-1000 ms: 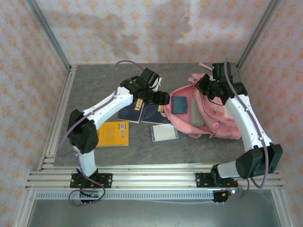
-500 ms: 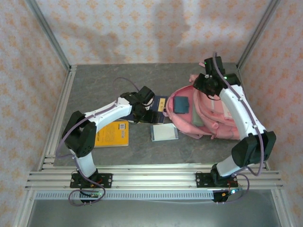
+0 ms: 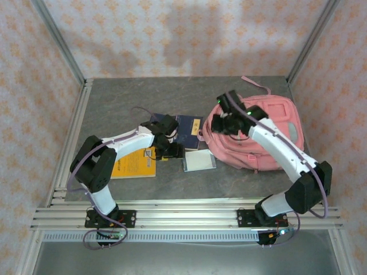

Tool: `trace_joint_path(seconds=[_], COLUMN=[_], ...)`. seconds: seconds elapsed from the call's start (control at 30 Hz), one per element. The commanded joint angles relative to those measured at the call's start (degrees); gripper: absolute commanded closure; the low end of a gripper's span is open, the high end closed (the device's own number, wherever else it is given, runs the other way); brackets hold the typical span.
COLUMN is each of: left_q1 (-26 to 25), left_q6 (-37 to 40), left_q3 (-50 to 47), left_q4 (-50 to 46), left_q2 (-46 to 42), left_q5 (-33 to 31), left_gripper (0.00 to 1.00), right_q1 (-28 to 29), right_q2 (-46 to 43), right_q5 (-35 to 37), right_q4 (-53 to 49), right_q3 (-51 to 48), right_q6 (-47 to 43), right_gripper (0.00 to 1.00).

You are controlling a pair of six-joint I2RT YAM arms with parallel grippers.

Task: Pack the student bag
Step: Close the student bag at the middle-right of the table, then pick up the loose stationery from the center of the table.

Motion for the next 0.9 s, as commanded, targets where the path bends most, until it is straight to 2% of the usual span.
trace_joint_path(seconds=[0.0, 0.17, 0.27, 0.43, 0.57, 0.7, 0.87], left_q1=[0.13, 0.22, 0.22, 0.24, 0.47, 1.08, 2.02], left_q6=[-3.46, -5.14, -6.08, -7.13, -6.85, -6.71, -5.89], left_q3=[-1.67, -3.07, -4.19, -5.66, -5.57, -5.80, -6.45], left_q4=[6.24, 9.57, 11.03, 12.92, 12.52, 12.13, 11.60], left_q2=[-0.10, 1.73, 2.44, 3.23, 3.94, 4.25, 4.76], left_q5=[4.77, 7.71, 8.44, 8.93, 8.76, 8.72, 8.63], left_gripper=[0.28, 0.29, 0.30, 0.30, 0.30, 0.31, 0.31], right_q1=[2.50, 4.31, 5.73, 6.24, 6.24, 6.24, 6.25], right_q2=[3.08, 5.68, 11.45, 16.18, 20.89, 19.98, 15.65], right_q5=[1.40, 4.32, 6.06, 6.97, 11.00, 14.51, 8.58], right_q4=[-1.77, 2.15, 1.23, 3.66, 1.83, 1.93, 4.91], right_q3=[-6.91, -11.92, -11.07, -11.39, -9.40, -10.12, -12.27], right_q6=[3.21, 6.60, 7.08, 7.76, 7.25, 7.93, 8.39], right_gripper=[0.95, 1.00, 1.00, 1.00, 1.00, 1.00, 1.00])
